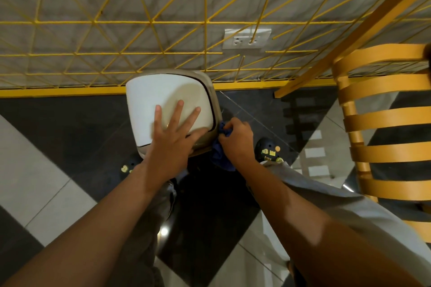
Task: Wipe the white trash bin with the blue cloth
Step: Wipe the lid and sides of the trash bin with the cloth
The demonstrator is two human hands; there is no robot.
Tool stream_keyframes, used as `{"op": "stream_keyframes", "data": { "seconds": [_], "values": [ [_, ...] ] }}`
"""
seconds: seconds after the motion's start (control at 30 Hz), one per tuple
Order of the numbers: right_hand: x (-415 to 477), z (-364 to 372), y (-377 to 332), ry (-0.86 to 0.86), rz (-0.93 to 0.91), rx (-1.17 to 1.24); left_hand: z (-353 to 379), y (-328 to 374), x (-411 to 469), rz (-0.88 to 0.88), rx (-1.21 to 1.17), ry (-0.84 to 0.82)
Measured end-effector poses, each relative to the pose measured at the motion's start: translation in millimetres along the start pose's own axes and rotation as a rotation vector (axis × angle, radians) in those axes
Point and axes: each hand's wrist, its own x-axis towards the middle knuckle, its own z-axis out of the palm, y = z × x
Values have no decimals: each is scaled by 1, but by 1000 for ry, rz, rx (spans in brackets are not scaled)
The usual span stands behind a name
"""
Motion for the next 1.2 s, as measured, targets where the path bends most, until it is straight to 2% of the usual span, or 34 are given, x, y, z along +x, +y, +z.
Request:
{"op": "stream_keyframes", "data": {
  "seconds": [0.33, 0.53, 0.77, 0.97, 1.2],
  "values": [
    [24, -7, -20, -44, 4, -44, -1, 0, 1, -11, -25, -12],
    [-7, 2, -2, -20, 5, -20, -2, 2, 2, -55, -96, 3],
    [13, -3, -11, -67, 21, -87, -5, 3, 3, -44, -46, -19],
    [34, -7, -31, -73, -99, -222, -5, 3, 3, -52, -38, -45],
    [15, -10, -7, -101, -18, -153, -8, 8, 4, -48, -53, -83]
  ]
}}
